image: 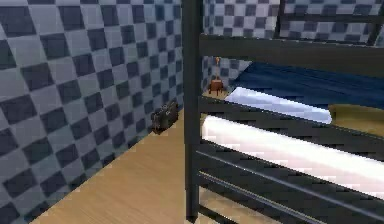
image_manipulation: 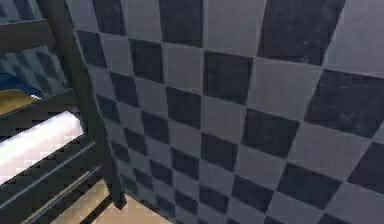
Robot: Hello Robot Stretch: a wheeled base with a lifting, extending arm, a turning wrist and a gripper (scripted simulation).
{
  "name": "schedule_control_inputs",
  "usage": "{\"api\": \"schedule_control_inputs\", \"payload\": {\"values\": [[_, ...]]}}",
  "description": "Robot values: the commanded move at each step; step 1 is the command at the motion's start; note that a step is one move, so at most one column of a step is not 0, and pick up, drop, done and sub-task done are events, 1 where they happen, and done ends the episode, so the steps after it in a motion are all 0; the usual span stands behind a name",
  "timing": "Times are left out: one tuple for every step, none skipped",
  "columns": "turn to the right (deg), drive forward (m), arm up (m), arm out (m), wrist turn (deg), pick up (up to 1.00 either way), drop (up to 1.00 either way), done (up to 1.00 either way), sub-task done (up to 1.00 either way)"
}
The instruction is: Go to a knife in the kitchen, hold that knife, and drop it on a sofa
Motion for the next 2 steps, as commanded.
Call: {"api": "schedule_control_inputs", "payload": {"values": [[-45.0, 0.00, 0.00, 0.00, 0.0, 0.00, 0.00, 0.00, 0.00], [-45.0, 0.00, 0.00, 0.00, 0.0, 0.00, 0.00, 0.00, 0.00]]}}
